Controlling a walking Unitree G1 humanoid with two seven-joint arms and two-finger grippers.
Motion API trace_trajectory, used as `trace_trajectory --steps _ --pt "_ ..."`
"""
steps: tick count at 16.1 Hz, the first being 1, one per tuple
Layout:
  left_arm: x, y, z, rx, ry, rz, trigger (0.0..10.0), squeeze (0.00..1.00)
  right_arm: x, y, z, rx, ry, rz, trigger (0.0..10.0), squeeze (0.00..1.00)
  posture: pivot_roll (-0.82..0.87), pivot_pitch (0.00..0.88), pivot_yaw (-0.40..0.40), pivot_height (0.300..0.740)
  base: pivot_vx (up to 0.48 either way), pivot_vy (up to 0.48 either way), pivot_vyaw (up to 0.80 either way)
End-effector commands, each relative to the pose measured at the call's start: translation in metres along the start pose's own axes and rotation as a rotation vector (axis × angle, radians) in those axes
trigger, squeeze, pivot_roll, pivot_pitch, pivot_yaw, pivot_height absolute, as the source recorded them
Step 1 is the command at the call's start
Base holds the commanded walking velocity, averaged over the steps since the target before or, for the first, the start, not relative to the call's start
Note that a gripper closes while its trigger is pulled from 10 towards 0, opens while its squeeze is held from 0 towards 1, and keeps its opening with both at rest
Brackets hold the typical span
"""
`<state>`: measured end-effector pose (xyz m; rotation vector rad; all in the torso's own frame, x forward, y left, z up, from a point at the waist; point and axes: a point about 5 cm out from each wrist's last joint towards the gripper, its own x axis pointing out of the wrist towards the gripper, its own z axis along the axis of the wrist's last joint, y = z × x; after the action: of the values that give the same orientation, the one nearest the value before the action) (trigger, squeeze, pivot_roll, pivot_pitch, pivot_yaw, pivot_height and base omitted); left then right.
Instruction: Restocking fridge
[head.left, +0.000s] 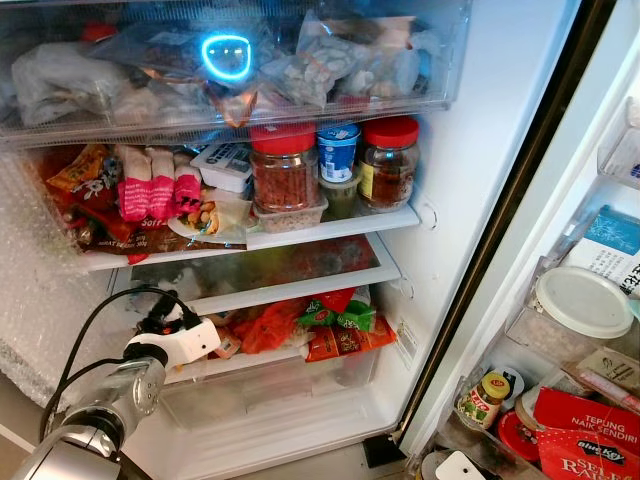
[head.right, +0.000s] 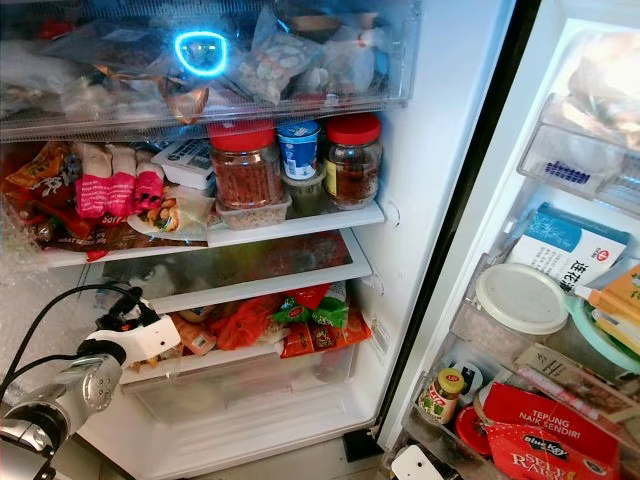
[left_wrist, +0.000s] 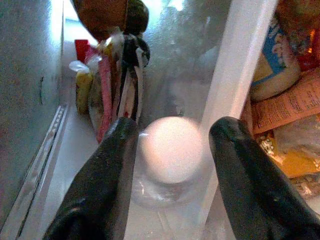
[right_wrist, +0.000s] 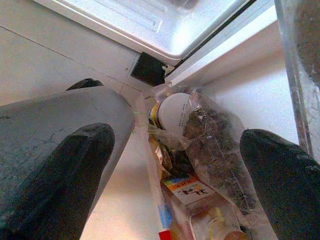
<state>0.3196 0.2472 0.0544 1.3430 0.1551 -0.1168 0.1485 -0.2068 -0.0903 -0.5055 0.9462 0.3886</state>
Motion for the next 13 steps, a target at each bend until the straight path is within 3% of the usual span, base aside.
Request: trace_trajectory --steps 1,9,11,13 --pt "0.004 0.01 -0.003 0.0 0.012 0.031 10.0 1.0 -0.016 0.037 -0.054 0.014 0.209 0.127 10.0 0.0 -0.11 0.0 0.003 0.628 0.0 0.0 0.0" --pt "0.012 0.035 -0.001 -0.008 0.004 0.118 10.0 1.0 -0.015 0.036 -0.052 0.025 0.206 0.115 10.0 0.0 -0.1 0.0 0.003 0.628 0.0 0.0 0.0" --pt "0.014 0.038 -0.002 -0.097 0.017 0.097 10.0 1.0 -0.015 0.035 -0.052 0.013 0.212 0.114 10.0 0.0 -0.1 0.0 0.0 0.628 0.0 0.0 0.0" --pt "0.015 0.037 0.003 -0.114 -0.012 0.071 10.0 1.0 -0.015 0.035 -0.052 0.015 0.212 0.112 10.0 0.0 -0.1 0.0 -0.002 0.628 0.0 0.0 0.0"
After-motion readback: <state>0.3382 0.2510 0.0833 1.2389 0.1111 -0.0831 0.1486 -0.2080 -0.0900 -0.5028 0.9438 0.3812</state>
